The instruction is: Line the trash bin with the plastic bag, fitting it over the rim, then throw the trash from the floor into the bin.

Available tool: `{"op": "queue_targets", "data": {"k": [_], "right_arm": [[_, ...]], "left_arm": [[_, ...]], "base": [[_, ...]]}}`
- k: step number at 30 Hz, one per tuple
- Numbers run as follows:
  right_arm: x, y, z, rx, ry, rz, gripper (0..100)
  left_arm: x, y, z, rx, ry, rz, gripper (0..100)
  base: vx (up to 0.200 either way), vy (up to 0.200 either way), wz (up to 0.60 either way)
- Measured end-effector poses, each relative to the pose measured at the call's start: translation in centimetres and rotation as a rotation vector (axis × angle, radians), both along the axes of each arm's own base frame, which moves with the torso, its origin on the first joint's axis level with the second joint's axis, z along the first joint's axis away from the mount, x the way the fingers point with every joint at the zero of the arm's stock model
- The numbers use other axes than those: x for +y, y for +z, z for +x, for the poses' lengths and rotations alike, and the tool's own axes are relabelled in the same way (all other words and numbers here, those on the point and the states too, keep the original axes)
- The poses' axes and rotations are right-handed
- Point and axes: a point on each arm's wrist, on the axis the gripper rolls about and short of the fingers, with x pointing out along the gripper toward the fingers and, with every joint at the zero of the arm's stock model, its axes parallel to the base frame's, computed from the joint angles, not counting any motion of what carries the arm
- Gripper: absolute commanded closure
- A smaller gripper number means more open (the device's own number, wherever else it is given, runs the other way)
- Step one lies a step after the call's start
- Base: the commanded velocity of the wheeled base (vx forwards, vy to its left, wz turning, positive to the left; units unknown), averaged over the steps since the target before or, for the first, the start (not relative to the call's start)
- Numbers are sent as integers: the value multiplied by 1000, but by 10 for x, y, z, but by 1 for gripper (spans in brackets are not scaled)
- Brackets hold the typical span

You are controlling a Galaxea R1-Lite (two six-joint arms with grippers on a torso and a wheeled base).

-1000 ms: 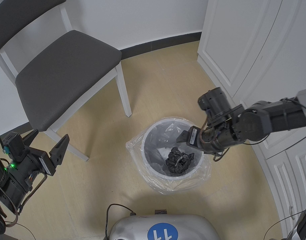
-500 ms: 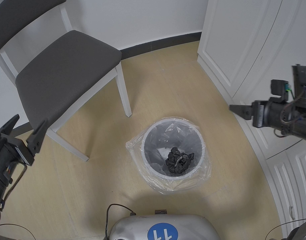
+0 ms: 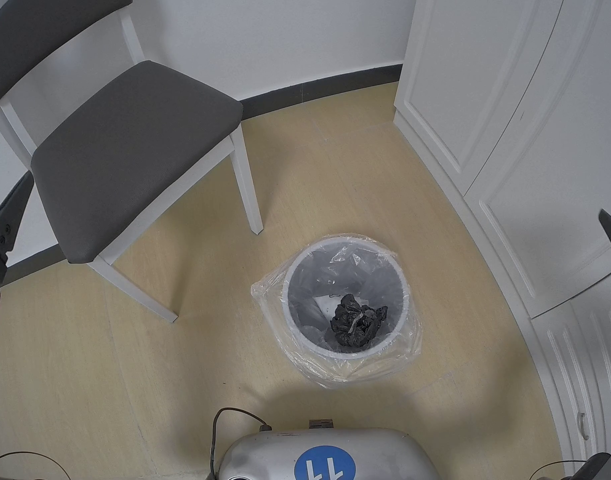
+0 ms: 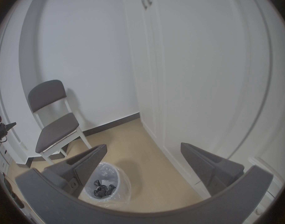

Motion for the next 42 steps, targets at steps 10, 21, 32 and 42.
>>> {"op": "queue_targets", "data": {"k": [10, 21, 32, 42], "right_arm": [[-19, -48, -80, -115, -59, 42, 0], [-21, -101, -121, -180, -119, 46, 0], [-18, -138, -119, -94, -39, 13, 0], [-17, -153, -117, 34, -28, -17, 0]], "left_arm": [[19, -5, -34, -48, 86, -9, 0], [32, -52, -84, -49, 117, 69, 0], [35, -109, -109, -25, 189, 70, 0], [32, -146, -117, 112, 172, 48, 0]], "base": [[0, 0, 0], [0, 0, 0], [0, 0, 0], [0, 0, 0]]}}
